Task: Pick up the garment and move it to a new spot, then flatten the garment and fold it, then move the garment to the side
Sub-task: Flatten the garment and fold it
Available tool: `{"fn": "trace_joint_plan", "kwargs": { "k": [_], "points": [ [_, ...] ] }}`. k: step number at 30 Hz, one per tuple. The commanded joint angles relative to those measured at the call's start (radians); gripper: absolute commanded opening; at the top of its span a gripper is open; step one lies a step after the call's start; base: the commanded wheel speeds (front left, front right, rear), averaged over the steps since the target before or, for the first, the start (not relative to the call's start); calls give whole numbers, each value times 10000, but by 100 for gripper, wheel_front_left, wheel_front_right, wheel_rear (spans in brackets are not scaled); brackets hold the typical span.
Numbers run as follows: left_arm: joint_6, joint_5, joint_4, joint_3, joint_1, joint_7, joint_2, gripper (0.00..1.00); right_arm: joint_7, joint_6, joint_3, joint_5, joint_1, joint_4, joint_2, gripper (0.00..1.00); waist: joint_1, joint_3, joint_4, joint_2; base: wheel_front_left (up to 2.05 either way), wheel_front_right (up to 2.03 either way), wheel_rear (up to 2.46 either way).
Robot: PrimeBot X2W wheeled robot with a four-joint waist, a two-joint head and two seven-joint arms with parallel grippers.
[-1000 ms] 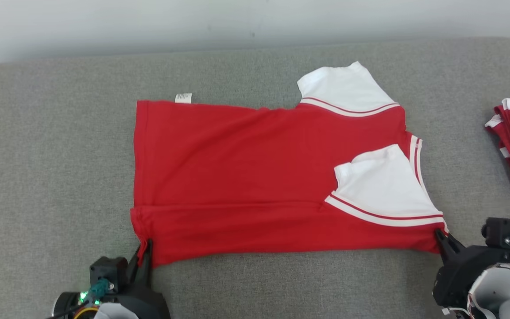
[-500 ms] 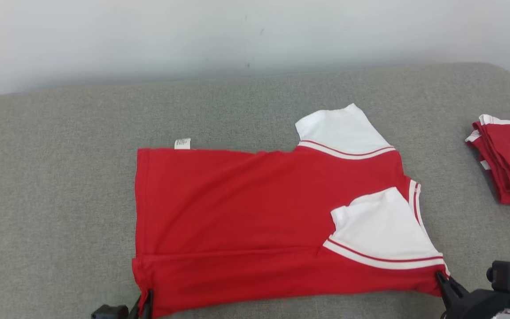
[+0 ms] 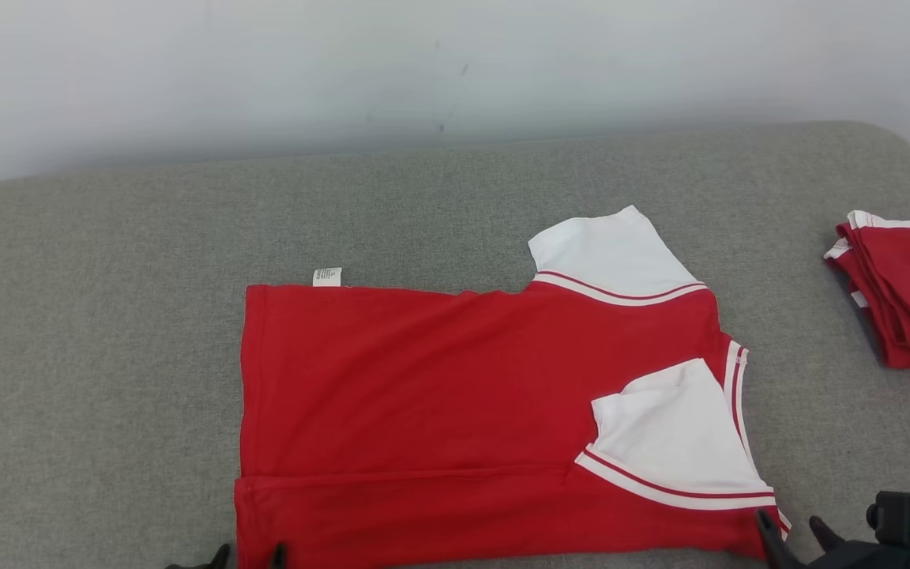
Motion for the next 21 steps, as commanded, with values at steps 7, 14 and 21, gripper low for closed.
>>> {"fn": "trace_joint_plan", "kwargs": {
  "k": [7,14,21],
  "points": [
    [283,-224,-316,512,-10,83,613,100,109,-28,-104,-216,-704,-692,-397,100,0,38,-31,0,0,0,0],
    [83,-245,-932,793,-1037,433,1092,100,537,-28,199,-64,-2348,-767,-1085,100,0,451,-56,0,0,0,0],
    [-444,-481,-701,986,-3185,864,873,100,963,-28,780,53,-4969,395,-1603,100,0,1408,-42,0,0,0,0]
  ]
}}
